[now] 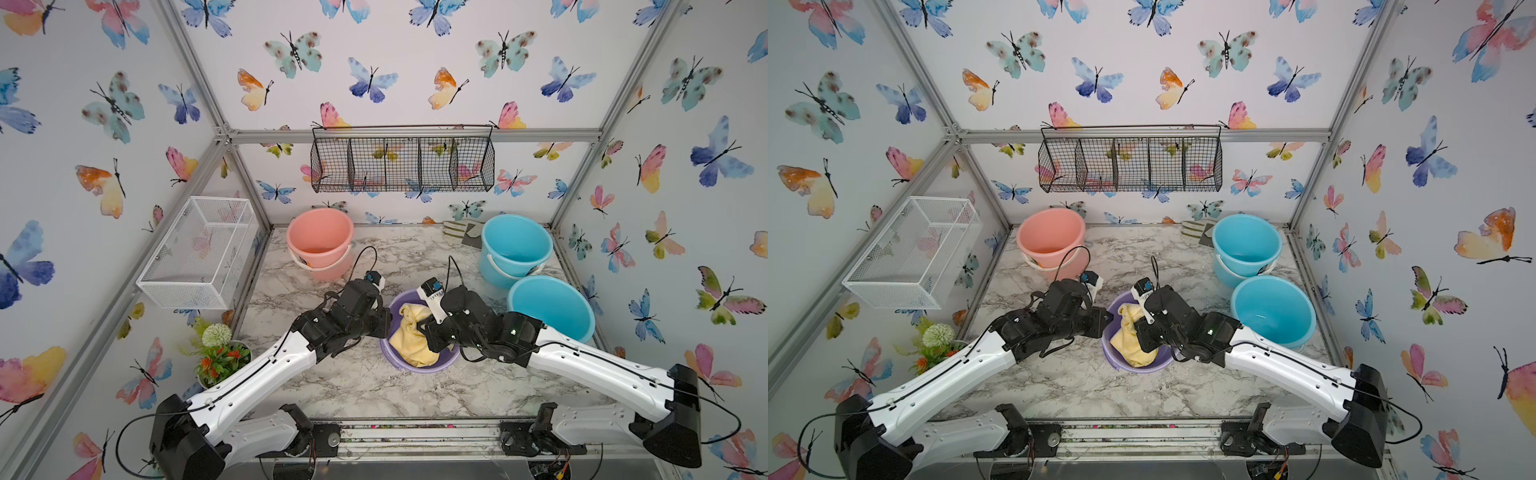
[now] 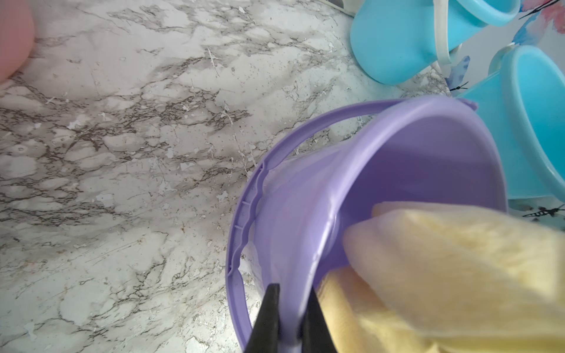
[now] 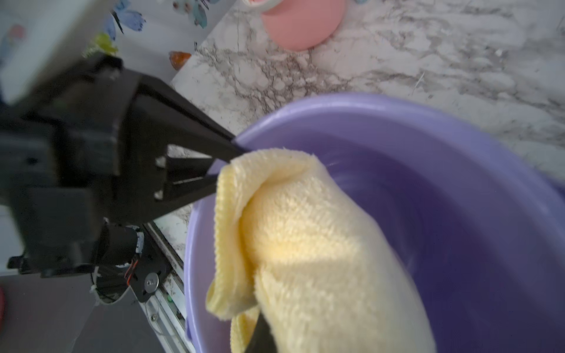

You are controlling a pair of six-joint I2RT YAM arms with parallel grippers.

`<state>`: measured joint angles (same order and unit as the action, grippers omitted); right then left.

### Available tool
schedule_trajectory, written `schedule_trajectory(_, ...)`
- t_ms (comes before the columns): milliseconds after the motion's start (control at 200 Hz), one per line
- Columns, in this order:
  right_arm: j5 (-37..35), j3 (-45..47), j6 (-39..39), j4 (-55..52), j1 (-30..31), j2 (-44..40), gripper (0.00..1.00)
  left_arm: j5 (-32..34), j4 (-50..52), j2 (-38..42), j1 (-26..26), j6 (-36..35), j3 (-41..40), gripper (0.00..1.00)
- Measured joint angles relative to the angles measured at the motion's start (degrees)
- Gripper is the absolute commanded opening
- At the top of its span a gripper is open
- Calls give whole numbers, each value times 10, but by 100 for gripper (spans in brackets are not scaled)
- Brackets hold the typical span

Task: Wipe the inside of the bucket with a cloth
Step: Pick up the bucket from the center of the board, then wipe the dirt from the inside of the bucket.

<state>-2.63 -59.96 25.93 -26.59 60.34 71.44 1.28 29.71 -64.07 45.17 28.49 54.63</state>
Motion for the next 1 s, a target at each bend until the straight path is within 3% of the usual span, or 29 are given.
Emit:
schedule_trajectory(355, -3, 75, 15, 31, 0, -2, 2, 135, -33, 73, 70, -26, -38, 0)
schedule_trajectory(656, -38, 112, 9, 94, 4, -30, 2, 189, -78, 96, 116, -49, -73, 0)
schedule_trajectory(1001, -94, 177, -126, 192, 19, 2, 2, 197, -85, 69, 120, -47, -76, 0)
